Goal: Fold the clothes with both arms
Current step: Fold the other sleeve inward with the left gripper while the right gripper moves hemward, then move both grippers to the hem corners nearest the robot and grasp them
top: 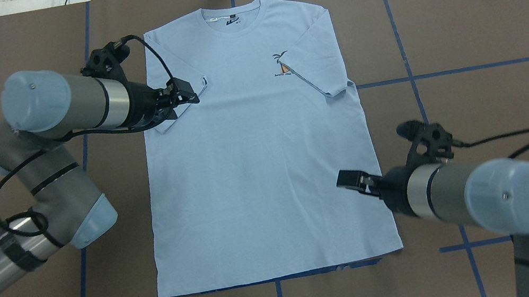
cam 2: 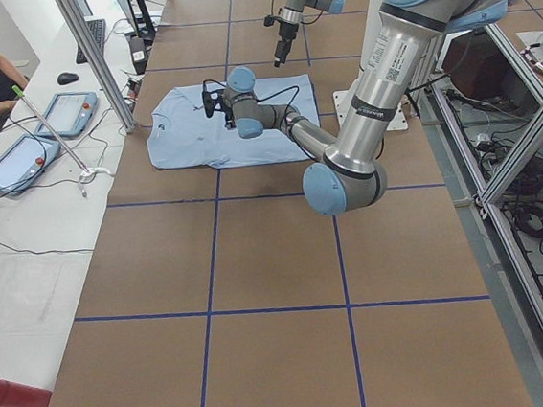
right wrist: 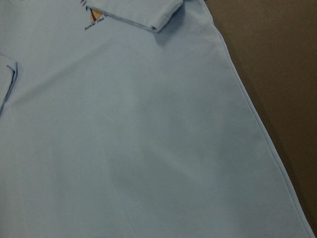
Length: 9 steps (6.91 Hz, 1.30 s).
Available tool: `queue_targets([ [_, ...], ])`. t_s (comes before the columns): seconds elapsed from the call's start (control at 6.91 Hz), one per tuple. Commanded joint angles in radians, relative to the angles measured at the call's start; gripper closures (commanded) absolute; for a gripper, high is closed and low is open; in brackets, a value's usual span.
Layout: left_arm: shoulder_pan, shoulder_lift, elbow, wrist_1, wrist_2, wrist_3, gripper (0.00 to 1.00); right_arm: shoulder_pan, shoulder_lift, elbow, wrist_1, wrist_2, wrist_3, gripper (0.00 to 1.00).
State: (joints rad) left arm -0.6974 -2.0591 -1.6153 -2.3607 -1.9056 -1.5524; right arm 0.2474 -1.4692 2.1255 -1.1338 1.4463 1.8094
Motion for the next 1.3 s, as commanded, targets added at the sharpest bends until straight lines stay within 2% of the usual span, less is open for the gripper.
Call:
queue_targets([
  [0.0,0.004,0.103,-0.141,0.001,-0.001,-0.009,0.31,-0.286,-0.073,0.048,-0.139,-0.324,0.218,0.01],
  [0.29,0.01,0.103,-0.127,0.0,0.005,-0.005,0.31,-0.322,-0.14,0.03,-0.144,-0.336,0.336,0.15],
  [0.58,0.018,0.103,-0.123,0.0,0.01,-0.001,0.31,-0.324,-0.137,-0.019,-0.162,-0.343,0.341,0.17],
  [0.87,0.019,0.105,-0.123,0.0,0.01,-0.001,0.31,-0.324,-0.128,-0.032,-0.169,-0.348,0.34,0.29],
  [1.01,0.019,0.105,-0.121,0.0,0.01,-0.001,0.31,-0.323,-0.126,-0.033,-0.17,-0.348,0.34,0.42],
  [1.16,0.021,0.105,-0.121,0.0,0.01,-0.001,0.31,-0.316,-0.126,-0.032,-0.17,-0.348,0.34,0.63],
])
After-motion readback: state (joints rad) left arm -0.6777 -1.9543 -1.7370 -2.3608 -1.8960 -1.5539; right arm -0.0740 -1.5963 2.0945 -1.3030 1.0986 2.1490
